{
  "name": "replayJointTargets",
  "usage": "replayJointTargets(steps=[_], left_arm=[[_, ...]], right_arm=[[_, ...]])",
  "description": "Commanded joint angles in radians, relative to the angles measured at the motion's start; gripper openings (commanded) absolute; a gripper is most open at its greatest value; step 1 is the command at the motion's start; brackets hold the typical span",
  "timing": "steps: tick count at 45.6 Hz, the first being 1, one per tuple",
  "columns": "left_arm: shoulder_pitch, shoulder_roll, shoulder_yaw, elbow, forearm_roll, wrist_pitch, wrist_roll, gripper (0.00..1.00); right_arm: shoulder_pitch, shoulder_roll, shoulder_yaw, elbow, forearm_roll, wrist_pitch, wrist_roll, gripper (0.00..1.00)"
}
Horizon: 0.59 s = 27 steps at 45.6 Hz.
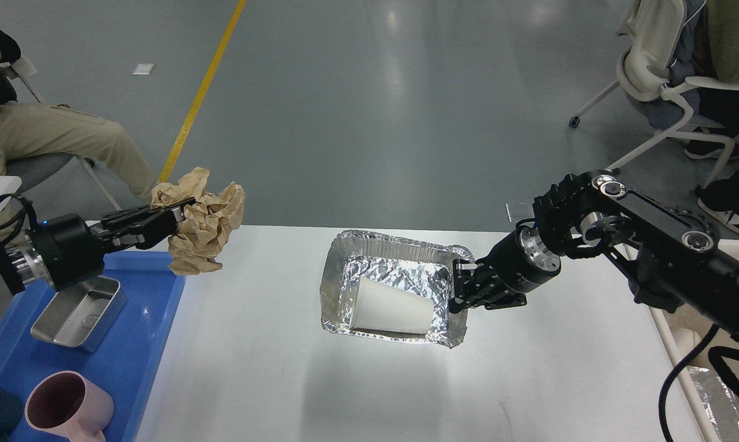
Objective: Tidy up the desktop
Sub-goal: 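Lift the brown paper and carry it over the foil tray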
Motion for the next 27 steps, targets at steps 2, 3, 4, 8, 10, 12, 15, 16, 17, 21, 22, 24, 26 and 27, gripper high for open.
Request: replayJointTargets(steps=[2, 3, 4, 8, 10, 12, 15, 16, 17, 21, 22, 24, 26, 27], left_arm=[[-0.144, -0.02, 0.003, 0.0, 0.085, -0.104, -0.004, 0.04], [-0.16, -0.03, 0.003, 0.001, 0.09, -0.113, -0.002, 0.04], [-0.174, -0.04, 0.005, 0.001, 0.096, -0.121, -0.001, 0.04], [-0.232, -0.085, 0.005, 0.006, 0.155, -0.163, 0.002, 0.04], [-0.259, -0.097, 0.005, 0.01, 0.194, -0.189, 0.004, 0.04], [-0.282, -0.112, 0.005, 0.015, 0.223, -0.216, 0.007, 0.04], [-0.316, -0.16, 0.005, 0.024, 0.251, -0.245, 0.009, 0.04], [-0.327, -0.178, 0.005, 0.03, 0.258, -0.253, 0.009, 0.04], [-0.338, -0.195, 0.005, 0.037, 0.266, -0.261, 0.009, 0.05], [-0.375, -0.253, 0.009, 0.064, 0.315, -0.288, 0.01, 0.05], [-0.382, -0.266, 0.011, 0.07, 0.327, -0.296, 0.01, 0.05], [-0.399, -0.296, 0.012, 0.086, 0.355, -0.311, 0.01, 0.05], [-0.416, -0.336, 0.012, 0.104, 0.373, -0.325, 0.01, 0.05], [-0.422, -0.356, 0.012, 0.116, 0.383, -0.331, 0.01, 0.05]], right_arm=[[-0.001, 0.003, 0.0, 0.0, 0.0, 0.0, 0.0, 0.0], [-0.001, 0.003, 0.001, 0.0, -0.002, 0.0, 0.001, 0.0], [-0.001, 0.003, 0.001, 0.0, -0.004, 0.0, 0.0, 0.0], [-0.001, 0.001, 0.003, 0.0, -0.004, 0.0, 0.0, 0.0], [0.0, 0.003, 0.004, 0.0, -0.004, 0.0, 0.0, 0.0], [0.0, 0.003, 0.004, 0.0, -0.004, 0.0, 0.0, 0.0], [0.002, 0.003, 0.004, 0.002, -0.004, 0.0, 0.0, 0.0], [0.002, 0.003, 0.004, 0.0, -0.004, 0.0, 0.0, 0.0], [0.004, 0.003, 0.006, 0.002, -0.004, 0.0, 0.001, 0.0], [0.004, 0.001, 0.006, 0.002, -0.004, 0.0, 0.0, 0.0], [0.004, 0.001, 0.006, 0.002, -0.004, 0.0, 0.0, 0.0], [0.004, 0.001, 0.006, 0.002, -0.004, 0.0, 0.0, 0.0], [0.004, 0.001, 0.007, 0.002, -0.004, 0.0, 0.0, 0.0], [0.004, 0.0, 0.007, 0.002, -0.004, 0.0, 0.0, 0.0]])
